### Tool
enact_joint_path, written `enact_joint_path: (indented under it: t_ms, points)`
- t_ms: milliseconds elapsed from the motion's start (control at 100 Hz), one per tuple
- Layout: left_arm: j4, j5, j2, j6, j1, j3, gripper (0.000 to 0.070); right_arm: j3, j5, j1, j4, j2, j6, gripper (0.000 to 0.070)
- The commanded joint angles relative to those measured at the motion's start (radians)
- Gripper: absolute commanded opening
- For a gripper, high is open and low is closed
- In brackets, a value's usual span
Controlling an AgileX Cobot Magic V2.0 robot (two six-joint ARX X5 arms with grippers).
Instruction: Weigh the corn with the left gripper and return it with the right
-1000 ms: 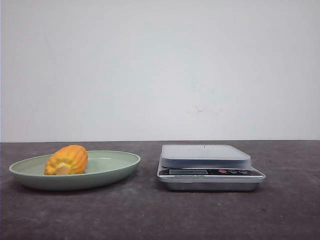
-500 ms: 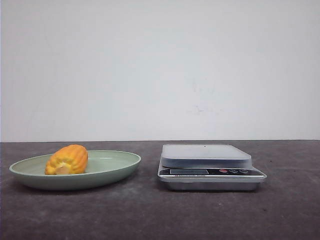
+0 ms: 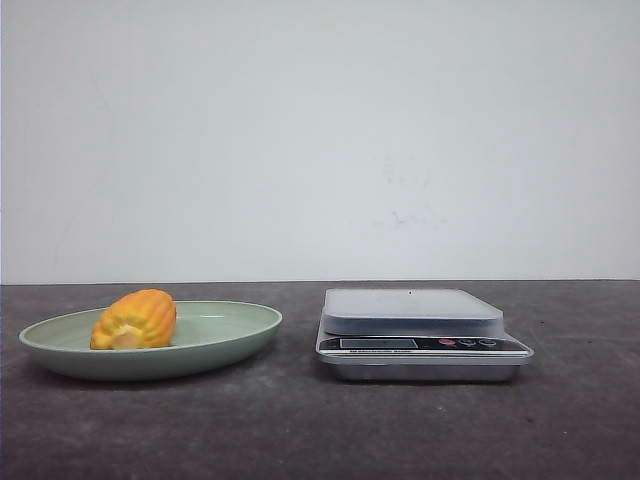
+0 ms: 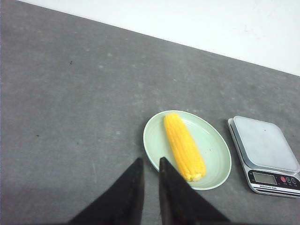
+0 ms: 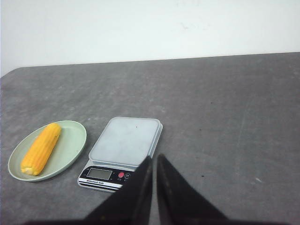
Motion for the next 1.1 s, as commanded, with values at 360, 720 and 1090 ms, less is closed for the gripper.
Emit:
enact_joint_path:
  t_ms: [360,720,1090]
  points:
    - [0.011,0.002,0.005,0.008,-0.002,0.011,0.0017,0.01,0.0,0.003,0.012,-0.001,0.013,0.0009]
    - [0.598,0.048,-0.056,0.18,0.195,-0.317,0.0017,0.01,0.001,0.003,0.012,-0.001,0.013,0.0009]
    - [1.06,0.106,-0.18,0.212,0.309,-0.815,0.0017,0.01,0.0,0.003,0.012,-0.002,0.013,0.0009]
